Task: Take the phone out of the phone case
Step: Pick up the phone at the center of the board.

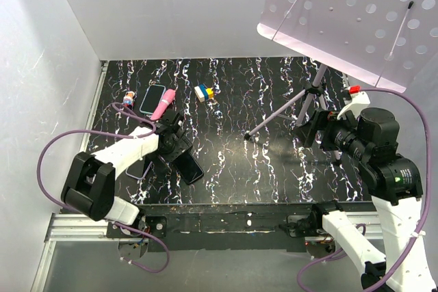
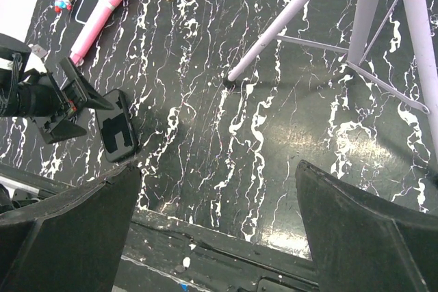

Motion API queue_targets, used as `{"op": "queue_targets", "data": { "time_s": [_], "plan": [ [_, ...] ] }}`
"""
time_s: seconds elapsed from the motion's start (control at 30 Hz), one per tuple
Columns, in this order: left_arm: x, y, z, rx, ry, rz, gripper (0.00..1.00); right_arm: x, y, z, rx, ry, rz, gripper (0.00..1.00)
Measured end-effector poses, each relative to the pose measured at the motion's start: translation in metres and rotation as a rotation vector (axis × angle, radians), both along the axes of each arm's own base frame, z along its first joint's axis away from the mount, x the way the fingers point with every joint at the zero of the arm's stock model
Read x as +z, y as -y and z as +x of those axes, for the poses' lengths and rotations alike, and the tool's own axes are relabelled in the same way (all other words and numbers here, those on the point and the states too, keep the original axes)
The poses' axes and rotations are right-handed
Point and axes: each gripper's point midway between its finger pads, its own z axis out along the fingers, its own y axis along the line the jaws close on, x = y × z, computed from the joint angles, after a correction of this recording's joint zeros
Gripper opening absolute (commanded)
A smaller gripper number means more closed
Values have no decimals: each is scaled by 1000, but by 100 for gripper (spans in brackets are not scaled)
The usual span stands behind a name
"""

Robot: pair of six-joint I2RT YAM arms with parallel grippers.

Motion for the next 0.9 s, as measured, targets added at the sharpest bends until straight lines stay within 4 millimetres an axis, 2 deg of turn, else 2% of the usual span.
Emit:
{"op": "queue_targets", "data": {
  "time_s": [0.4,0.77,0.9],
  "plan": [
    [-21,15,12,-3,0,-39,99,-5,-2,-2,14,-14,5,100],
    [-32,16,10,10,-76,6,100,-14,-4,1,13,-46,3,100],
    [-35,16,8,-8,-85,46,84,-26,-4,8,-8,-105,0,100]
  ]
}}
